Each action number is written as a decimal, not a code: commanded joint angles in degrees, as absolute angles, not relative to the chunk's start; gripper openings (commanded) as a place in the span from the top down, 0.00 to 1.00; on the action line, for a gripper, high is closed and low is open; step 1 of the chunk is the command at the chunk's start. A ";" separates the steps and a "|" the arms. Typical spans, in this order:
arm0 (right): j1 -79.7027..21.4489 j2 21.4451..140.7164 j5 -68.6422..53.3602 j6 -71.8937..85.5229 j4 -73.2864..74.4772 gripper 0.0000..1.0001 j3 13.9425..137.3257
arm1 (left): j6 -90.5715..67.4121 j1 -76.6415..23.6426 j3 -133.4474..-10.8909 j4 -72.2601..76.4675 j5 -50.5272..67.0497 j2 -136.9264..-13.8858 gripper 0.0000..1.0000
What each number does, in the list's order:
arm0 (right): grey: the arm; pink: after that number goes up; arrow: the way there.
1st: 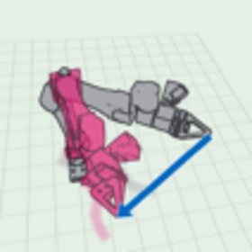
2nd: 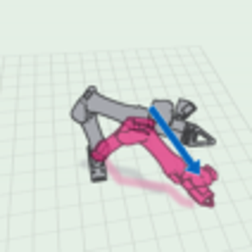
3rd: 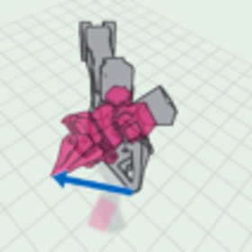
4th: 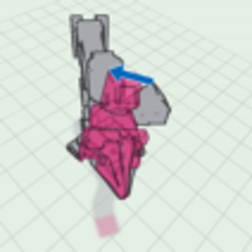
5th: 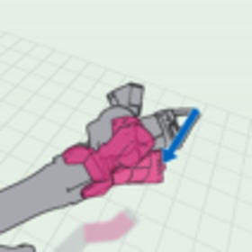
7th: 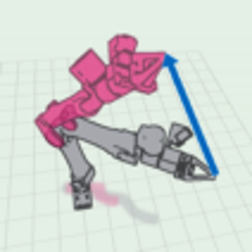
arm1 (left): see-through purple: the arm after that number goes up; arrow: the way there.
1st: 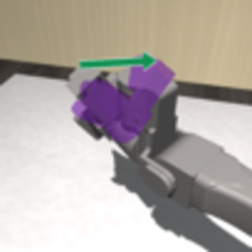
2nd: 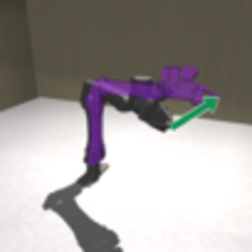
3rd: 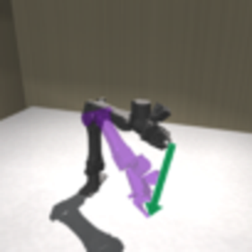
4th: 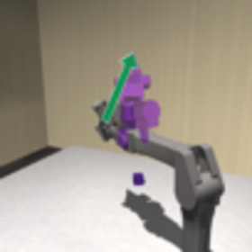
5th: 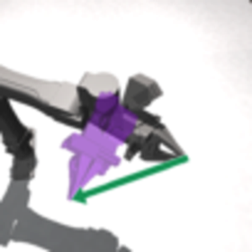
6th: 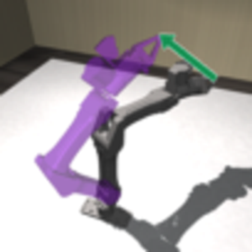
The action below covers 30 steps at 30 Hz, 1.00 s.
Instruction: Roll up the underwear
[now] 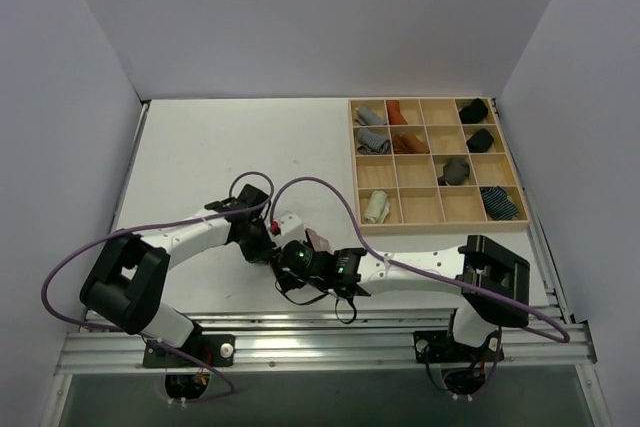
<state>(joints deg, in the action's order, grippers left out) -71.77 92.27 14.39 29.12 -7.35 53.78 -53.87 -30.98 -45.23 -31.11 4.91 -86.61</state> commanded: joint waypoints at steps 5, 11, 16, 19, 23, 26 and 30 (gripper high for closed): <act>-77.07 99.66 20.82 19.87 -2.20 0.48 61.16 | -53.17 -31.38 -45.17 -39.55 1.23 -89.38 0.98; -79.45 106.78 29.94 17.67 -0.62 0.48 64.68 | -53.17 -31.38 -45.44 -40.69 1.58 -90.35 0.98; -81.12 110.03 35.85 16.35 1.92 0.48 67.05 | -53.44 -31.38 -44.65 -40.96 1.23 -89.91 0.98; -82.35 111.27 37.62 15.47 2.90 0.48 68.46 | -53.61 -31.46 -44.56 -41.13 1.23 -90.17 0.98; -82.62 112.50 37.97 15.12 3.16 0.48 69.43 | -53.70 -31.46 -44.82 -41.22 1.32 -90.44 0.98; -82.62 114.16 38.23 14.24 2.99 0.48 70.57 | -53.88 -31.46 -45.00 -41.40 1.32 -90.35 0.98; -82.35 116.27 37.88 13.27 1.94 0.59 71.46 | -54.58 -31.46 -45.17 -41.92 1.58 -90.61 0.98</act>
